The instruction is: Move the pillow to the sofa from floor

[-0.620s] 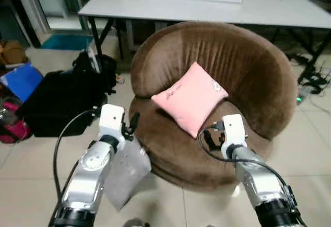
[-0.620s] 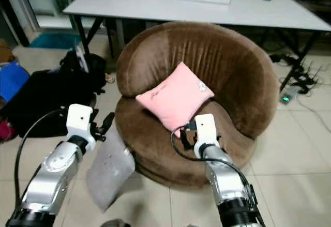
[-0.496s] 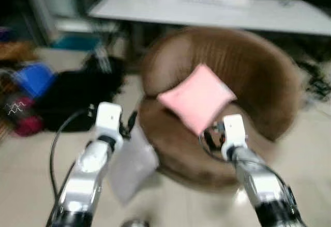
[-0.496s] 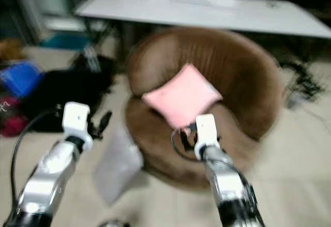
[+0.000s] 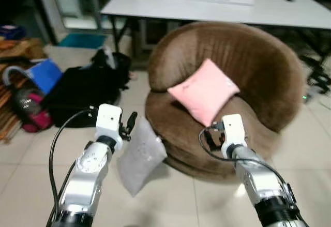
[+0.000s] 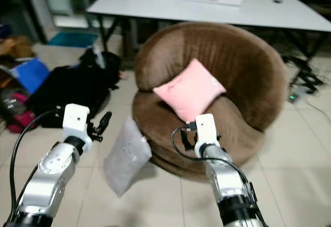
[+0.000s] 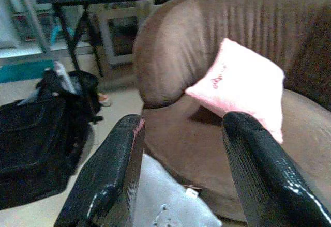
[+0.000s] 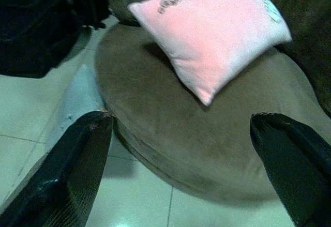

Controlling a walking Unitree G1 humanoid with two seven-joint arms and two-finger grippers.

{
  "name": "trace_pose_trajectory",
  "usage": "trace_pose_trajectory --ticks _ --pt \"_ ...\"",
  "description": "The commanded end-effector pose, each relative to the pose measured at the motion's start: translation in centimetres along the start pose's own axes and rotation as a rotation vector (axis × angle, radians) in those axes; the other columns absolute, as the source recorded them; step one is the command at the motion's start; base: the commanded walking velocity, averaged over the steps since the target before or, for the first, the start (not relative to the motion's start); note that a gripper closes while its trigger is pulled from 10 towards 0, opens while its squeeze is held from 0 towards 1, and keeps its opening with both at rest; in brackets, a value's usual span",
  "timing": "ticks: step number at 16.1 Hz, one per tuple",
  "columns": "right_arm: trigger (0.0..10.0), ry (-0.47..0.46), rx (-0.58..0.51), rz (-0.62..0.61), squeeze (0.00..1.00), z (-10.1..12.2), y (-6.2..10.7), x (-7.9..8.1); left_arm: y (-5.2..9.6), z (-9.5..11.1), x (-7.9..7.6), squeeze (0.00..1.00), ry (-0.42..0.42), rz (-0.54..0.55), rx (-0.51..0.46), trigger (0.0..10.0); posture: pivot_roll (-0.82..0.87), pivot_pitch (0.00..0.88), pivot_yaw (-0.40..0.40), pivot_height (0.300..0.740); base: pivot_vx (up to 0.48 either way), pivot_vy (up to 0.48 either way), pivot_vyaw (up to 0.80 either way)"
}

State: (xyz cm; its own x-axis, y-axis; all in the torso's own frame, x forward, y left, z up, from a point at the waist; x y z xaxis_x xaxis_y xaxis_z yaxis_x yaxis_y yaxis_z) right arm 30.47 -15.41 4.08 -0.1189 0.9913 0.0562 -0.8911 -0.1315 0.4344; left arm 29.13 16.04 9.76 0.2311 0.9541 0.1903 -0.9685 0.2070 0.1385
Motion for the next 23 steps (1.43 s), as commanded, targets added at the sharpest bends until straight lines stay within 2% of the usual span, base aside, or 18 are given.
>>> trace_pose_trajectory --ticks 1,4,12,21,23 --pt "10.0 0.003 0.000 -0.007 0.00 0.00 0.01 -0.46 -0.18 0.29 0.19 0.00 -0.006 0.017 -0.008 10.0 0.13 0.000 -0.037 0.740 0.000 0.330 0.00" --pt "10.0 -0.002 0.002 0.005 0.00 -0.02 0.05 -0.28 -0.08 0.15 0.27 0.00 -0.002 0.012 -0.002 10.0 0.13 0.000 -0.036 0.740 0.000 0.379 -0.14" --pt "10.0 -0.012 0.000 0.016 0.00 0.19 -0.25 -0.01 -0.21 0.13 0.88 0.00 -0.021 0.041 0.007 10.0 0.14 0.000 -0.048 0.740 0.000 0.469 -0.72" --pt "10.0 -0.018 0.001 0.008 0.00 -0.02 -0.15 -0.13 -0.47 0.11 1.00 0.00 -0.032 0.035 0.016 10.0 0.11 0.000 -0.019 0.740 0.000 0.480 -0.70" --pt "10.0 -0.047 -0.001 -0.005 0.00 -0.08 -0.11 -0.21 -0.63 0.30 0.97 0.00 -0.039 0.022 0.015 10.0 0.11 0.000 -0.014 0.740 0.000 0.480 -0.68"
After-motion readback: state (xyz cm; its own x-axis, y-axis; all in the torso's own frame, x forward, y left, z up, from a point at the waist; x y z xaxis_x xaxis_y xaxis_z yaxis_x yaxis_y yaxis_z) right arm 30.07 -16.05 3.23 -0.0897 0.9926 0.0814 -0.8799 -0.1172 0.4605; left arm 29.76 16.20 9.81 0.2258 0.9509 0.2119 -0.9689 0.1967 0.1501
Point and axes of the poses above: a point about 5 cm out from each wrist's last joint towards the gripper, its own y axis pointing back from the gripper into the wrist, its own z axis along the axis of the wrist's last joint, x = y × z, the point moved 1 cm from there along -y, pointing out of the wrist towards the gripper, and after that the axes turned 6 degrees about -y, right-handed, at the moved point
